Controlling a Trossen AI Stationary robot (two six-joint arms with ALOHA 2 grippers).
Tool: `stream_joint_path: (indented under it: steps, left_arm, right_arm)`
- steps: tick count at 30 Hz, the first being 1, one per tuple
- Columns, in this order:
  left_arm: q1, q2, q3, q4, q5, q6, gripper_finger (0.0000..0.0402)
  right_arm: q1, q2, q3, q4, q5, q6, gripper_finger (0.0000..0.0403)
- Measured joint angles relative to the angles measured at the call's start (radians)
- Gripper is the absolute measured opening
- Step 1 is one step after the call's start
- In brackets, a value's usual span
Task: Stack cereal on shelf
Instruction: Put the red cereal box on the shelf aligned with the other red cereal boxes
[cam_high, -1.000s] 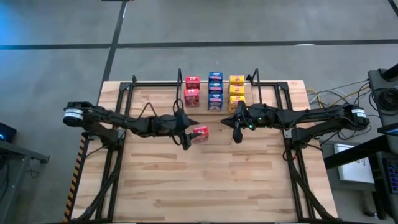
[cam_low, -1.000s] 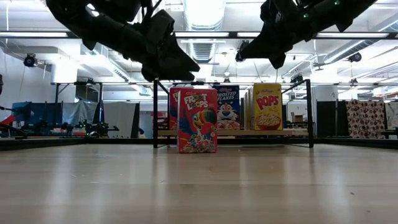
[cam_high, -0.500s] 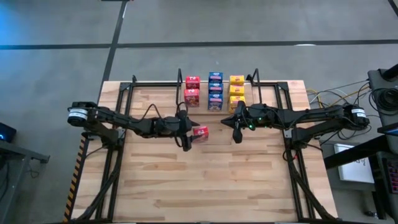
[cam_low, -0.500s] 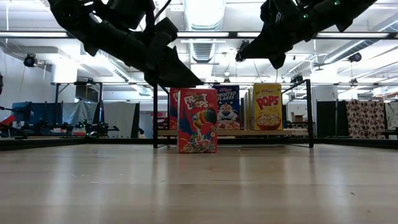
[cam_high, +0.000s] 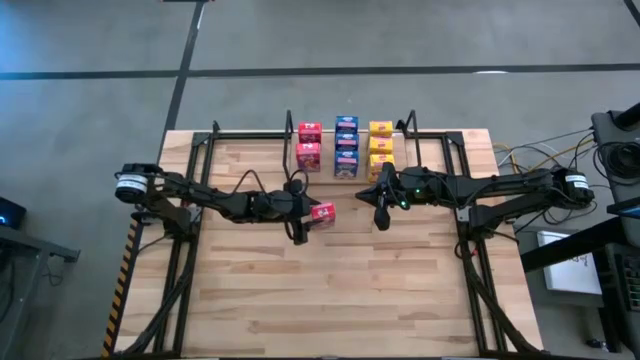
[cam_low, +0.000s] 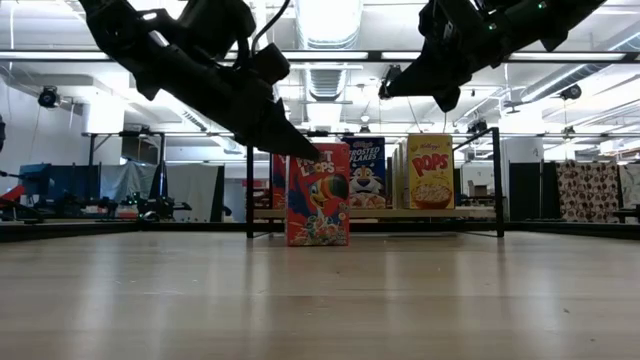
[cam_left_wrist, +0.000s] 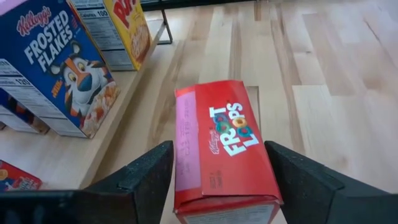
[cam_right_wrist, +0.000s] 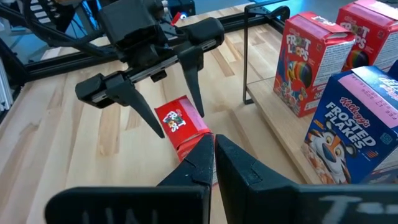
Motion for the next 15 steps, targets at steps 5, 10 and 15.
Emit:
stream_joint_path:
  steps: [5,10,15]
  left_arm:
    - [0.000,-0.001,0.000,0.002,0.000,0.000,0.0221]
    - [0.000,-0.002,0.000,-0.002,-0.001,0.000,0.0187]
    - [0.000,-0.002,0.000,-0.003,-0.001,-0.002,0.0159]
  right_arm:
    - [0.000,0.000,0.000,0.000,0.000,-0.007,0.0009]
    - [0.000,0.000,0.000,0.000,0.000,-0.008,0.0009]
    - [0.000,0.000,0.000,0.000,0.000,-0.009,0.0009]
